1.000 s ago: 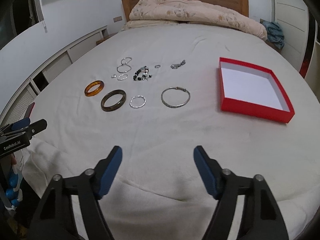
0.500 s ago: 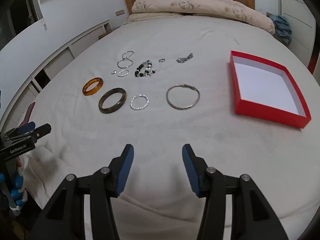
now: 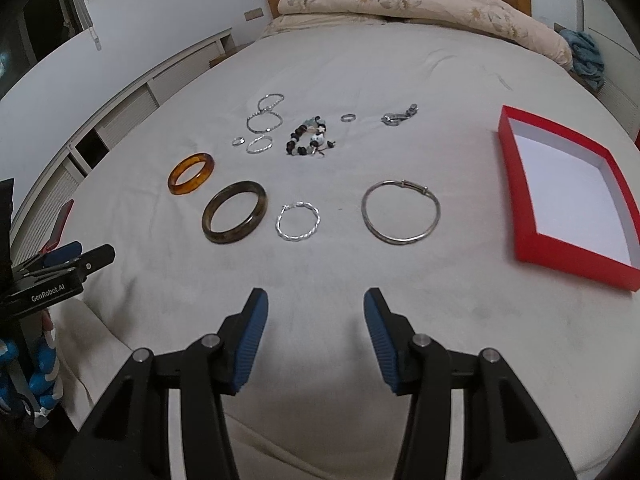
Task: Organize jewelry
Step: 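Grasp the twisted silver hoop with the right tool while the left tool grasps the amber bangle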
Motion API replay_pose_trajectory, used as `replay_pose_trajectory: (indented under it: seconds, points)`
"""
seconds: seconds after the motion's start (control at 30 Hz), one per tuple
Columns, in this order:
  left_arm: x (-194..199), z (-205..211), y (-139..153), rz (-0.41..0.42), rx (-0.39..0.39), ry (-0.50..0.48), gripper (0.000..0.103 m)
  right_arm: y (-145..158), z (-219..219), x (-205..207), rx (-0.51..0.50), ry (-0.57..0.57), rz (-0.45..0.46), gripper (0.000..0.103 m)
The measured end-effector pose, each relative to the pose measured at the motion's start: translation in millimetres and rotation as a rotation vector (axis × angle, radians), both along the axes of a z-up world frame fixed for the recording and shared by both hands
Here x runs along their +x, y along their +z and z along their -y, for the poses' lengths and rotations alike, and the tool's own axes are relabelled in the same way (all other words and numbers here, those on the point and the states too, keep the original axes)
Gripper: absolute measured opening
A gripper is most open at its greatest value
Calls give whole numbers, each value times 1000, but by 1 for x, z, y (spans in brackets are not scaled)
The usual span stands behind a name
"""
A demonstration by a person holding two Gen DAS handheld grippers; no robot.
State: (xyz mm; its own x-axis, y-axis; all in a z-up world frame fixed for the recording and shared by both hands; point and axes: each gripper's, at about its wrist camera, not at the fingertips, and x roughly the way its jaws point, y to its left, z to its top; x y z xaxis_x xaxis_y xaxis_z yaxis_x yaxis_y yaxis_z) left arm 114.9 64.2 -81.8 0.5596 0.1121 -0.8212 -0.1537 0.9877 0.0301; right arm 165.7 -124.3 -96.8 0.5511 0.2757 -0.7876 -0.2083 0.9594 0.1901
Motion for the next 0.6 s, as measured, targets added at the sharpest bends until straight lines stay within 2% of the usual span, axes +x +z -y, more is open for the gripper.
replay_pose_trajectory:
  seconds: [0.6]
  points:
    - [42, -20, -6, -3, -6, 23, 89, -14, -18, 43, 19, 46, -30, 46]
